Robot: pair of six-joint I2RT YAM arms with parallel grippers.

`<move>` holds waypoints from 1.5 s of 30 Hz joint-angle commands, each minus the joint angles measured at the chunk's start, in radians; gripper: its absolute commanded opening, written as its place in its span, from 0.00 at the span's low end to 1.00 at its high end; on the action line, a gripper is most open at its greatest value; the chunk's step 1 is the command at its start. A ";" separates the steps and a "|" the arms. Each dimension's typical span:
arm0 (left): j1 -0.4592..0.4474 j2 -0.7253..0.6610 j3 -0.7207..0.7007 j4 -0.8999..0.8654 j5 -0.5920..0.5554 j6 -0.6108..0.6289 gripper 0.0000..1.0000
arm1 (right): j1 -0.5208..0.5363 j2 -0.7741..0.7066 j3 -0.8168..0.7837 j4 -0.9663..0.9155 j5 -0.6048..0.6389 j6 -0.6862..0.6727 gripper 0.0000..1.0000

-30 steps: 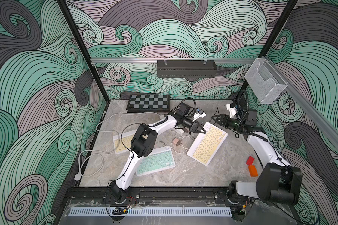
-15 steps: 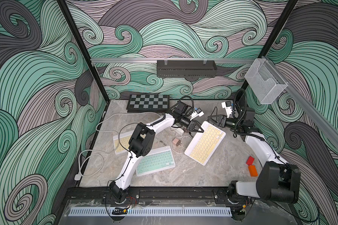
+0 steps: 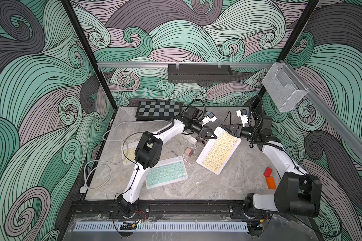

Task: Unplug the wireless keyboard
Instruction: Remove the power cord from the keyboard.

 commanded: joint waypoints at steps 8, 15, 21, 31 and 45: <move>0.004 -0.082 0.005 -0.015 0.097 0.073 0.00 | 0.037 0.068 0.048 0.055 -0.170 -0.012 0.24; 0.004 -0.078 0.004 -0.021 0.102 0.075 0.00 | 0.047 0.065 0.049 0.065 -0.180 -0.008 0.21; 0.004 -0.078 0.004 -0.021 0.105 0.075 0.00 | 0.056 0.085 0.065 0.054 -0.172 -0.001 0.11; 0.006 -0.077 -0.004 -0.040 0.119 0.092 0.00 | 0.058 0.069 0.069 0.063 -0.164 0.024 0.00; 0.004 -0.156 -0.215 0.025 0.041 0.100 0.00 | 0.049 -0.050 -0.015 0.415 0.017 0.281 0.00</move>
